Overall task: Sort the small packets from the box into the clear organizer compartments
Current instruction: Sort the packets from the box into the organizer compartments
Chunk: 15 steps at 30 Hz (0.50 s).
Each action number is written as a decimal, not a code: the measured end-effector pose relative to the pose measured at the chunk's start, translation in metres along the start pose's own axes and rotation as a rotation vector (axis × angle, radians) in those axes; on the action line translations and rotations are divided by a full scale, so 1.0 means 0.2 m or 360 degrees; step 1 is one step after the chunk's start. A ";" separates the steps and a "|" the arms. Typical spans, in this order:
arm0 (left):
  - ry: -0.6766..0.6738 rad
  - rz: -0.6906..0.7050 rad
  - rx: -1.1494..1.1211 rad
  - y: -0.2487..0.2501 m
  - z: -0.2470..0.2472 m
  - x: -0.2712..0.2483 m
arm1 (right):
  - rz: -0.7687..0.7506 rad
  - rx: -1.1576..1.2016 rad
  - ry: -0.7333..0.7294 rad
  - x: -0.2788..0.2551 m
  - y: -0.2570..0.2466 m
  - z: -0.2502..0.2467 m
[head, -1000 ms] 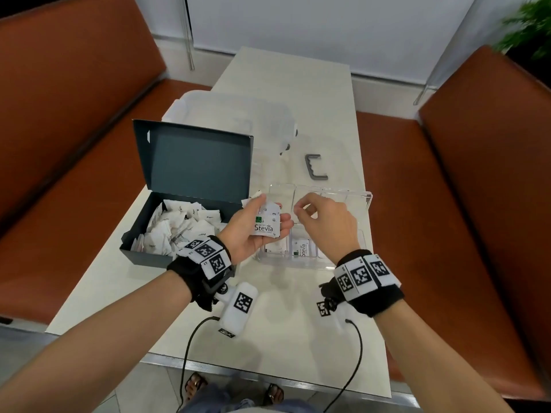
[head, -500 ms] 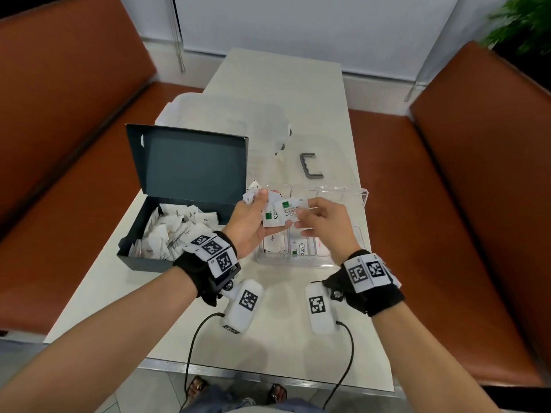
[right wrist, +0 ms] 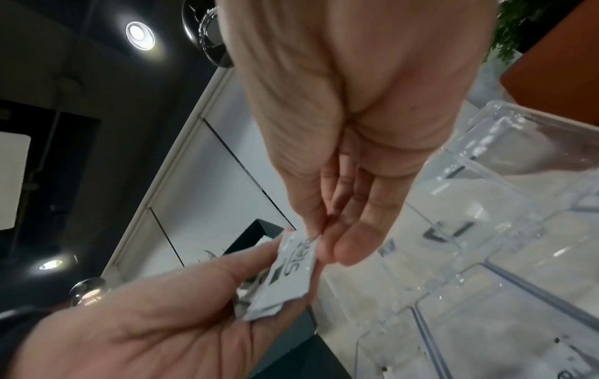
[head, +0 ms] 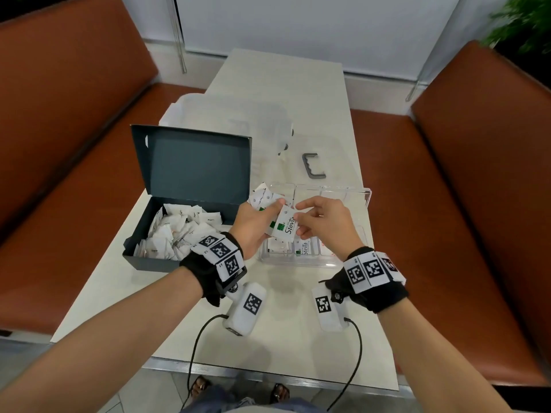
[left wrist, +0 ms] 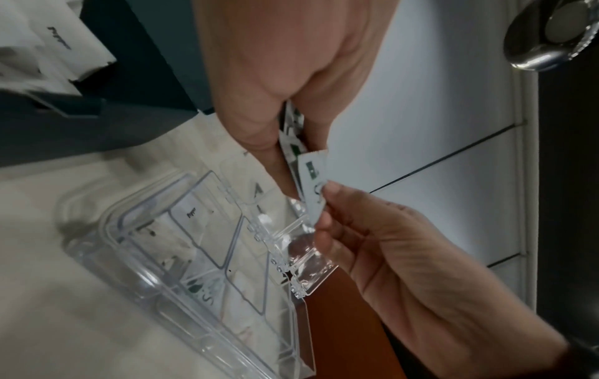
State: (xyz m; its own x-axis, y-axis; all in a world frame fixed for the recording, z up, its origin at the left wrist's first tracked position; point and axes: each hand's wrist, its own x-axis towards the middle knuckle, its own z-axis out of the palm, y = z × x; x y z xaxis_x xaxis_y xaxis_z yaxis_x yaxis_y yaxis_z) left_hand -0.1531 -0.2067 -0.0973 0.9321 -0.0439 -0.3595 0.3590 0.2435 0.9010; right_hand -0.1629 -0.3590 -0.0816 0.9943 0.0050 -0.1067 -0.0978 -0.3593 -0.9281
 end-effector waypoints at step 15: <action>0.0022 0.0078 -0.0023 -0.02 0.06 -0.01 | 0.0067 0.0030 0.0295 0.00 0.00 0.07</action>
State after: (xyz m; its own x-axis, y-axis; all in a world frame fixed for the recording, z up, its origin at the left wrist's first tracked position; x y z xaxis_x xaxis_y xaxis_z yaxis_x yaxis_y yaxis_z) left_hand -0.1565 -0.2184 -0.0971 0.9477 -0.0179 -0.3186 0.3121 0.2592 0.9140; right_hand -0.1631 -0.3469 -0.0869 0.9801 -0.1820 -0.0798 -0.1385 -0.3378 -0.9310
